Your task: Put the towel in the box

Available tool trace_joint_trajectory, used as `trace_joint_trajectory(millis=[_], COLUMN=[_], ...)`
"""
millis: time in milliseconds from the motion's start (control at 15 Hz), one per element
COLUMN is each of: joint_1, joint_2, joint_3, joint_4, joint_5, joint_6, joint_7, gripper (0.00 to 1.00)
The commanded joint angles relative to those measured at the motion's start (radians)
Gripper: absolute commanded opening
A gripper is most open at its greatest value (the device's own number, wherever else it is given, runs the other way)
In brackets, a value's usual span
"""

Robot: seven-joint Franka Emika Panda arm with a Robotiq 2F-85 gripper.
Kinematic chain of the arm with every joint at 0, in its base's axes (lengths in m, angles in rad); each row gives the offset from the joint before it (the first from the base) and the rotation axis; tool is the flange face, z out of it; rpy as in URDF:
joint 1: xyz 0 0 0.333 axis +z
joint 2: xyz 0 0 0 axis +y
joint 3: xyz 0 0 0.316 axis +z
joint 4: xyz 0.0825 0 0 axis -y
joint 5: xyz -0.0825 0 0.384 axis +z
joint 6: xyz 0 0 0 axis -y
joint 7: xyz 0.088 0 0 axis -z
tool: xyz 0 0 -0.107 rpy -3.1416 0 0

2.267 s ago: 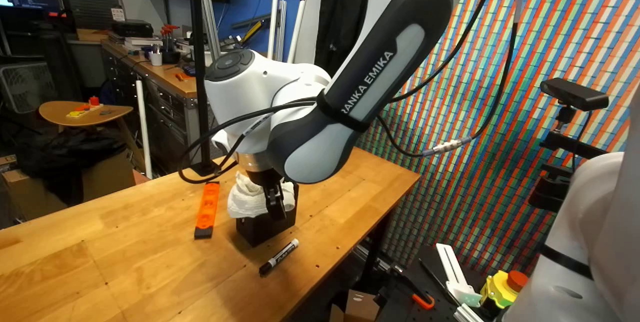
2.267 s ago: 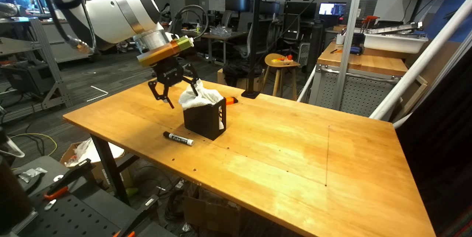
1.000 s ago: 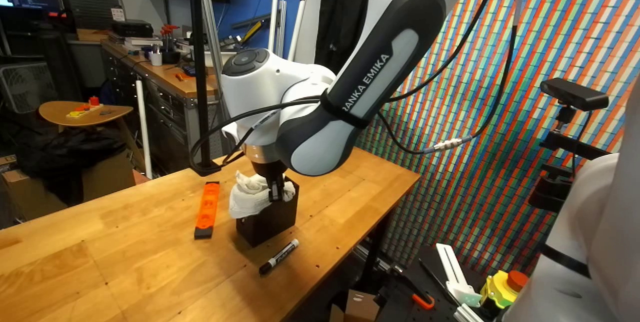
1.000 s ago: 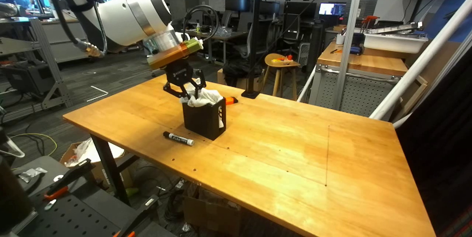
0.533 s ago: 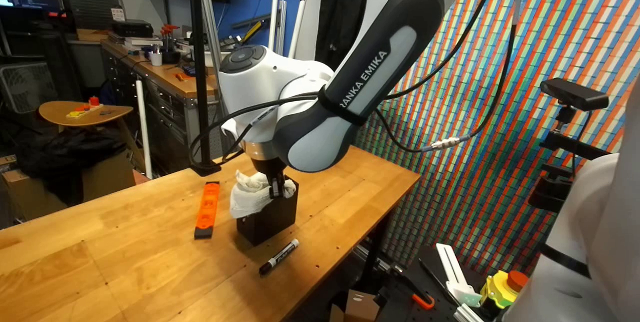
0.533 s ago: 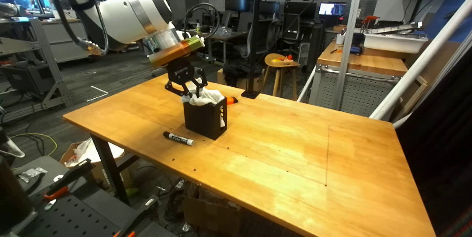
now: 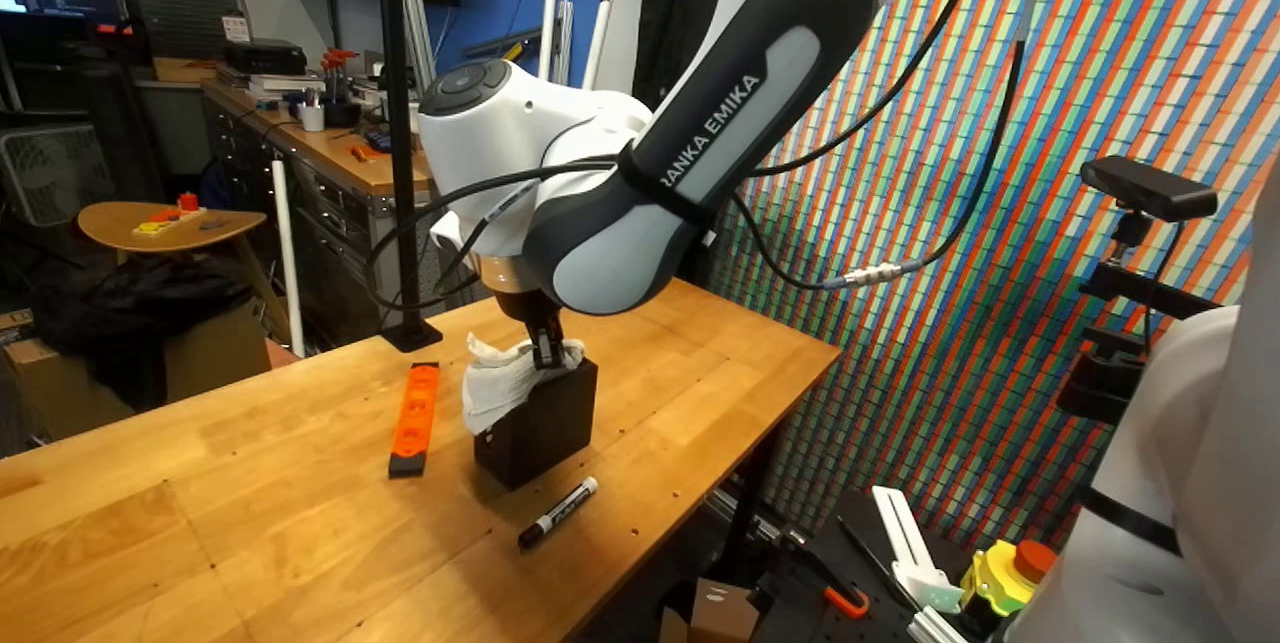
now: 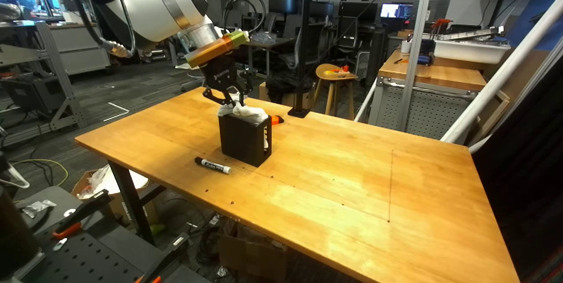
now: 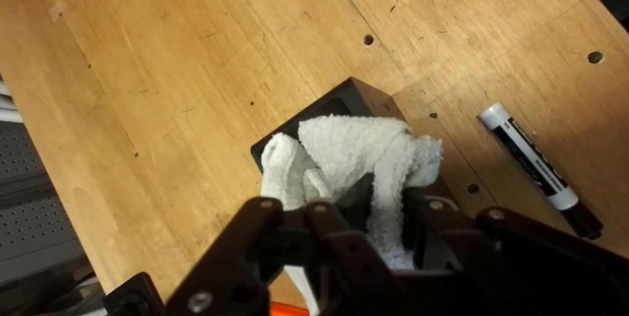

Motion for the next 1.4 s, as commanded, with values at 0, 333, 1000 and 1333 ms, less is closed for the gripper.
trace_joint_trajectory(millis=[0, 333, 1000, 1333], joint_1=[-0.002, -0.007, -0.038, -0.057], joint_2=[0.017, 0.089, 0.186, 0.176], joint_3=[0.013, 0.011, 0.026, 0.036], joint_4=[0.052, 0.112, 0.134, 0.104], joint_5=[0.016, 0.022, 0.338, 0.567], joint_6=[-0.013, 0.008, 0.042, 0.1], joint_7=[-0.05, -0.045, -0.052, -0.043], gripper=[0.06, 0.06, 0.06, 0.06])
